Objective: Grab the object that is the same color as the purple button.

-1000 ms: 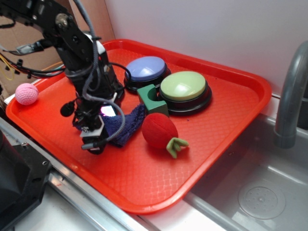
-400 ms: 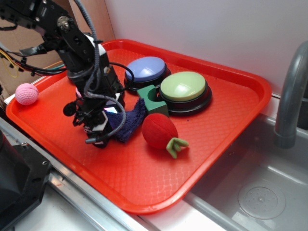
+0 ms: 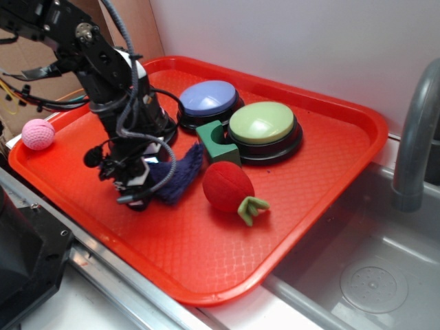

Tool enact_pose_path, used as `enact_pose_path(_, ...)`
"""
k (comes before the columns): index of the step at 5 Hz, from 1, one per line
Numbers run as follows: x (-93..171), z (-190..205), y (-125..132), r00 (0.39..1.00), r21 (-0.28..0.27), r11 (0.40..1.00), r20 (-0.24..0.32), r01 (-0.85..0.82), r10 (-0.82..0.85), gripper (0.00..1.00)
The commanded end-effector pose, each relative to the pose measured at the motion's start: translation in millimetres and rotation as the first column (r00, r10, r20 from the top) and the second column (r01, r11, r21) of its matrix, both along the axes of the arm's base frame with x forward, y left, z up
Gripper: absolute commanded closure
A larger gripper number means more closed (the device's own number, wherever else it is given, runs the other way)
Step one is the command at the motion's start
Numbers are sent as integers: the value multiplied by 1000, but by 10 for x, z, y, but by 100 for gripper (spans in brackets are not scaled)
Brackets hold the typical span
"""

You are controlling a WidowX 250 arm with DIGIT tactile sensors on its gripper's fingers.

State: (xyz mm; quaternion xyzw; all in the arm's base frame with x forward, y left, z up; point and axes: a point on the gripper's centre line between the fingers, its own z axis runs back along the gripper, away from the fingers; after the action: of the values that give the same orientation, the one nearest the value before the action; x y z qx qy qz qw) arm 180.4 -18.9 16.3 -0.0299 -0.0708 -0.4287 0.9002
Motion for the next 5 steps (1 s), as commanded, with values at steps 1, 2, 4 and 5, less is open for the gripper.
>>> enact_pose_path(1,65,595,-37,931,13,931,37,-364,363,100)
enact_pose_path(2,79,945,-54,843,110,837,42,-537,536,100)
enact_pose_path(4,-62,1534,130,599,1,599,-3,-801,801,100)
enact_pose_path(5,-138,1676,198,510,2,510,24,-860,860,100)
